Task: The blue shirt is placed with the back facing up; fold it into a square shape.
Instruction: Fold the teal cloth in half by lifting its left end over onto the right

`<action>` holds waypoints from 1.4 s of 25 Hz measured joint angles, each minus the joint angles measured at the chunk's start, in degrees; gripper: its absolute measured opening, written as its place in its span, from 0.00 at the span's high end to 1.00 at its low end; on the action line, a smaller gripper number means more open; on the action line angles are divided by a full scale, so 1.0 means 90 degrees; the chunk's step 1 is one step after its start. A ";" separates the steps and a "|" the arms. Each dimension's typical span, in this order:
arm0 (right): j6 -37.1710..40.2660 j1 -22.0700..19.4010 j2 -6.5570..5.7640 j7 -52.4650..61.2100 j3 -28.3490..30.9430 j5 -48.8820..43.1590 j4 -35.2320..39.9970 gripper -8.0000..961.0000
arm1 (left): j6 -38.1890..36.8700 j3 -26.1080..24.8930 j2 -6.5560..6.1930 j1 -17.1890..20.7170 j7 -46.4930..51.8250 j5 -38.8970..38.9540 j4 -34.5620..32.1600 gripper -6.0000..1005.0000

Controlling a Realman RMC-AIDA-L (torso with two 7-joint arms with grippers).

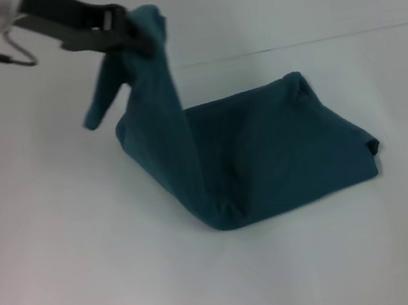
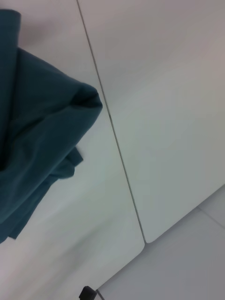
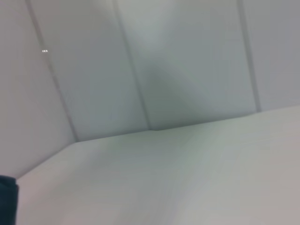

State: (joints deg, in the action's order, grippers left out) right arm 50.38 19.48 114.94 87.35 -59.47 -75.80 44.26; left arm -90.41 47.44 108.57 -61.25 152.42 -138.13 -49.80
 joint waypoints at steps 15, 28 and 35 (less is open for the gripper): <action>0.0467 -0.0087 -0.0019 0.0318 0.1183 -0.0944 0.0020 0.99 | 0.1221 0.0929 0.0844 -0.0953 0.0050 -0.0007 0.0474 0.88; 0.0508 -0.0122 -0.0033 0.0319 0.1555 -0.1002 0.0029 0.99 | 0.3115 0.2656 0.1759 -0.0977 -0.0004 -0.0163 0.1044 0.85; 0.0483 -0.0123 -0.0029 0.0321 0.1646 -0.1002 0.0033 0.99 | 0.3716 0.2984 0.1751 -0.0934 0.0050 0.0199 0.1409 0.79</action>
State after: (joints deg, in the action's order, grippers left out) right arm 54.73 18.37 114.68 90.24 -44.65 -84.82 44.56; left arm -56.97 74.30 124.34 -69.66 152.87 -136.33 -37.12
